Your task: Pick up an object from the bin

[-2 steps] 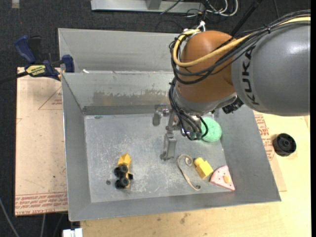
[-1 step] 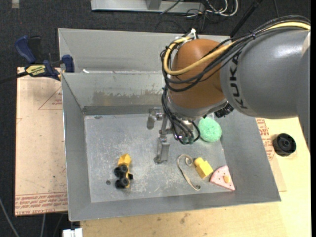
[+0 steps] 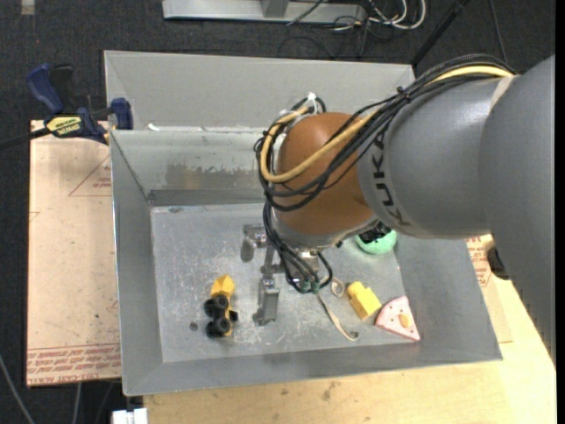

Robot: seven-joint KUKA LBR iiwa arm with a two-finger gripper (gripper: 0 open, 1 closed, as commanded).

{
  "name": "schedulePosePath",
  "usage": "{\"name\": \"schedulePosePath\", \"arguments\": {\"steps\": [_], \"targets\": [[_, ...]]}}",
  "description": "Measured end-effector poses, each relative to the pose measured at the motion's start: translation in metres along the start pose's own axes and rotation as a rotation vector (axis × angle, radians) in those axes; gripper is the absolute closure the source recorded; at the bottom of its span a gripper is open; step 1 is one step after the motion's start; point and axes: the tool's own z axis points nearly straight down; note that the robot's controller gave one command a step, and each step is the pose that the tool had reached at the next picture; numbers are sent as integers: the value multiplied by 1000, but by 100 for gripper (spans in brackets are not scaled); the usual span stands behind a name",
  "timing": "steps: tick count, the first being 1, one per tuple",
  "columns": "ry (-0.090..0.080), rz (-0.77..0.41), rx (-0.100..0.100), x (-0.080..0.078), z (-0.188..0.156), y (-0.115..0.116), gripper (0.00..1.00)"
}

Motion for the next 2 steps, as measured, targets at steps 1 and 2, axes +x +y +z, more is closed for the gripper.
{"name": "schedulePosePath", "arguments": {"steps": [1,2], "targets": [[-4,-137,-1,18,66,32,0],[-1,46,-1,17,85,20,100]]}}
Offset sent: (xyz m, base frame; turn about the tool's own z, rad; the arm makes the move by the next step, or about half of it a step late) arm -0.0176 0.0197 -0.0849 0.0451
